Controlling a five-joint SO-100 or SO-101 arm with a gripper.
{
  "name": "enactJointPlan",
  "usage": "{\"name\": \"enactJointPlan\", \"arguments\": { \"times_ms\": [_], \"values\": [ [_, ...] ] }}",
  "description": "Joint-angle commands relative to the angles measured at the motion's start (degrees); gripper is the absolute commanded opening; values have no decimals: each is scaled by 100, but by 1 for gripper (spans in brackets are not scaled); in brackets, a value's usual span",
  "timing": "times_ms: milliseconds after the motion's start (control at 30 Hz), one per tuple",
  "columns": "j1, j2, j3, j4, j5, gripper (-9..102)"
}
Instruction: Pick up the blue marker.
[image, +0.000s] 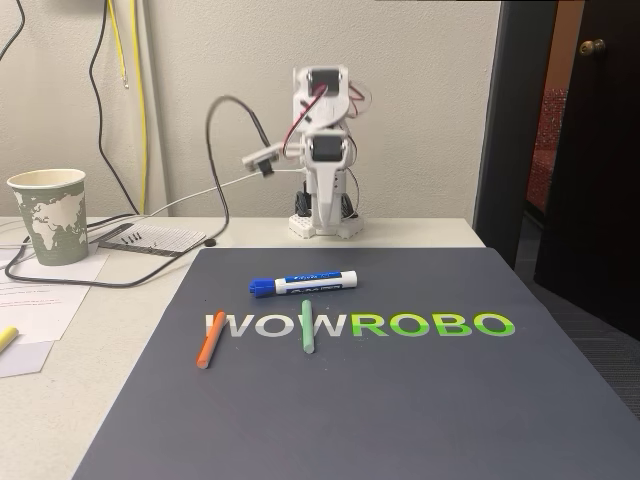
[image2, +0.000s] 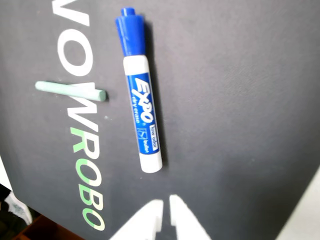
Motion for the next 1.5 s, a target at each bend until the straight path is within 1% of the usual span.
{"name": "enactJointPlan", "arguments": {
  "times_ms": [0,167,433,567,800,1133,1467],
  "values": [
    [35,-167,-360,62,-123,0],
    [-88,-325,-369,18,-396,0],
    [-70,-782,-369,-193,-246,0],
    [9,-923,-378,-149,-343,5],
    [18,-1380,-501,-44,-466,5],
    [132,-2162,-809,62,-439,11],
    [176,-2725,-1714,668,-448,12]
  ]
}}
